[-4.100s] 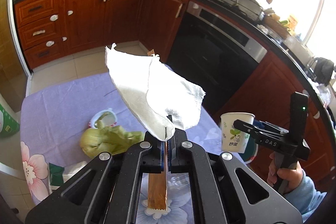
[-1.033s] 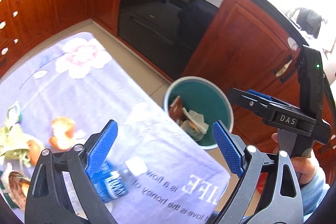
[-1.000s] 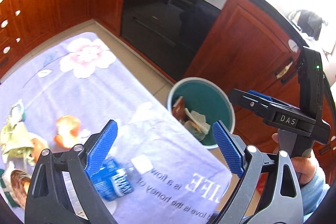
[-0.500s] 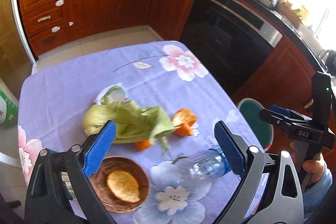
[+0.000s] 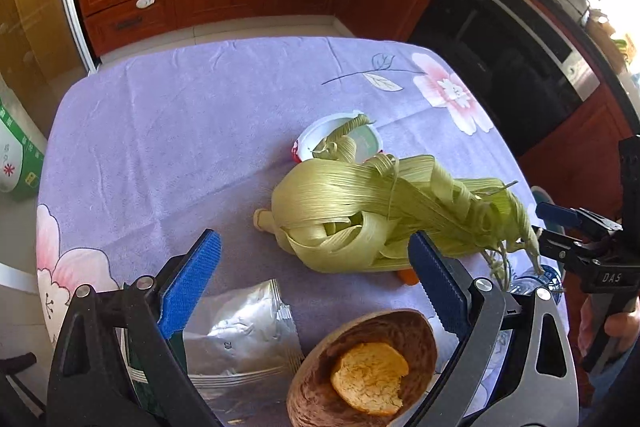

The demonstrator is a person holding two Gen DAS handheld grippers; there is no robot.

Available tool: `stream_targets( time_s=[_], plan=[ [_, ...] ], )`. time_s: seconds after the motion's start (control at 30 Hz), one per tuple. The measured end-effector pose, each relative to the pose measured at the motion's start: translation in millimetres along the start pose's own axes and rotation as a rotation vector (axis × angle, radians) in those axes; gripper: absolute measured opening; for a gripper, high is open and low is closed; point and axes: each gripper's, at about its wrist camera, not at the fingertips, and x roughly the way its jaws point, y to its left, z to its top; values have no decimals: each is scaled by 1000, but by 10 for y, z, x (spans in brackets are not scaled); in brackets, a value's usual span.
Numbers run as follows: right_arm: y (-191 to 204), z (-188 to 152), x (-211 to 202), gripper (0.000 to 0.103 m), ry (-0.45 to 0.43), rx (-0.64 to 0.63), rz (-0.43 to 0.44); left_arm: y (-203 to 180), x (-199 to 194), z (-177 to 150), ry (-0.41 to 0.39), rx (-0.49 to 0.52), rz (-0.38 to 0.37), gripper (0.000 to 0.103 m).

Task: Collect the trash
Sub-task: 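Grasp the corn husks with the left gripper while the right gripper grasps the orange peel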

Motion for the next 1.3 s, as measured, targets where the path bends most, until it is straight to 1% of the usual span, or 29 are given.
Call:
stream_targets(
  time_s=[0.23,0.3,0.37,0.4,0.47,0.5,0.57,0.6,0.63,0.67,0.73,0.77,0.83,0.93,1.13,1.3],
  plan=[
    [124,87,246,93,84,-42,-23,48,179,18,20,-7,-11,95],
    [148,83,317,91,111,-51,-26,58,209,18,23,-6,-13,95],
    [161,76,393,79,146,-51,-19,78,233,16,29,-7,-14,95],
    [159,78,434,76,162,-48,-16,87,246,18,32,-9,-17,95],
    [160,65,501,57,191,-47,-12,93,265,19,37,-13,-22,95],
    [163,51,491,55,178,-51,-18,93,278,24,37,-13,-23,95],
    [157,49,484,37,173,-53,-6,85,284,24,36,-12,-31,95],
    [150,48,464,35,162,-51,-5,79,285,22,35,-10,-32,92],
    [154,48,443,29,151,-58,-4,66,288,21,37,-7,-41,85],
    [156,46,415,24,140,-64,-1,50,293,21,41,-5,-54,81],
    [149,36,373,20,131,-74,0,17,292,20,34,1,-44,72],
    [150,31,362,19,128,-82,-1,4,283,19,28,7,-37,69],
    [168,24,343,17,122,-89,1,-10,256,21,18,8,-31,52],
    [149,22,303,16,112,-90,13,2,211,31,10,-2,-19,35],
    [77,-4,78,14,57,-87,37,-49,49,-12,-10,-18,33,22],
    [55,-47,-146,14,7,-79,55,-153,-237,-30,-59,-9,59,22]
  ],
)
